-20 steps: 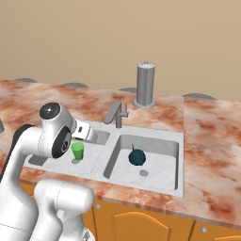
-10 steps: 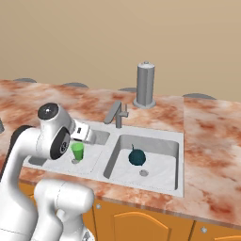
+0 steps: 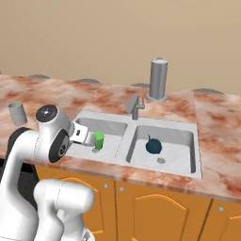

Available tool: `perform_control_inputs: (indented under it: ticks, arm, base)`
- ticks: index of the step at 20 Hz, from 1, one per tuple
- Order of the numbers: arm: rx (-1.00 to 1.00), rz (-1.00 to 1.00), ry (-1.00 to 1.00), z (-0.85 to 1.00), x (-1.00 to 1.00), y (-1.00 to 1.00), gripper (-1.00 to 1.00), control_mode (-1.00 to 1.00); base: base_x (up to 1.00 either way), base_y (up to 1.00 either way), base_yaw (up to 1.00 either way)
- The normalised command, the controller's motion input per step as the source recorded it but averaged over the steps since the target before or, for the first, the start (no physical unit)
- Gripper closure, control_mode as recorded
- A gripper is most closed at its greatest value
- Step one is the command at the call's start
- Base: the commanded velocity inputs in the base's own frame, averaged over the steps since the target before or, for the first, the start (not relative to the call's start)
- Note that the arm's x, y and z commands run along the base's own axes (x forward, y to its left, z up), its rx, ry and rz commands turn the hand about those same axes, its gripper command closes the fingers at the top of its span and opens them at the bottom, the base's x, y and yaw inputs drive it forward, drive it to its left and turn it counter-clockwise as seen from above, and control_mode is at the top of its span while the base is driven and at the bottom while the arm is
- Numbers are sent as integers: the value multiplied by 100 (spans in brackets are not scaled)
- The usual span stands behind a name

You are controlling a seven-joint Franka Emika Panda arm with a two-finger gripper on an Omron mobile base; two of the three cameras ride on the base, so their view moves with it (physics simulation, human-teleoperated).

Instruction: Pick the glass cup and teapot and place them in the sink. Then turn on the water.

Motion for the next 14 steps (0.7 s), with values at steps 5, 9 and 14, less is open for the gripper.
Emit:
perform_control_inputs:
  ticks: [5, 9, 14]
  arm:
    - [0, 0, 0, 0, 0, 0, -100, 100]
    - [0, 0, 0, 0, 0, 0, -100, 100]
    - [0, 0, 0, 0, 0, 0, -100, 100]
  base:
    - [-37, 79, 0]
    - [-9, 84, 0]
    - [-3, 91, 0]
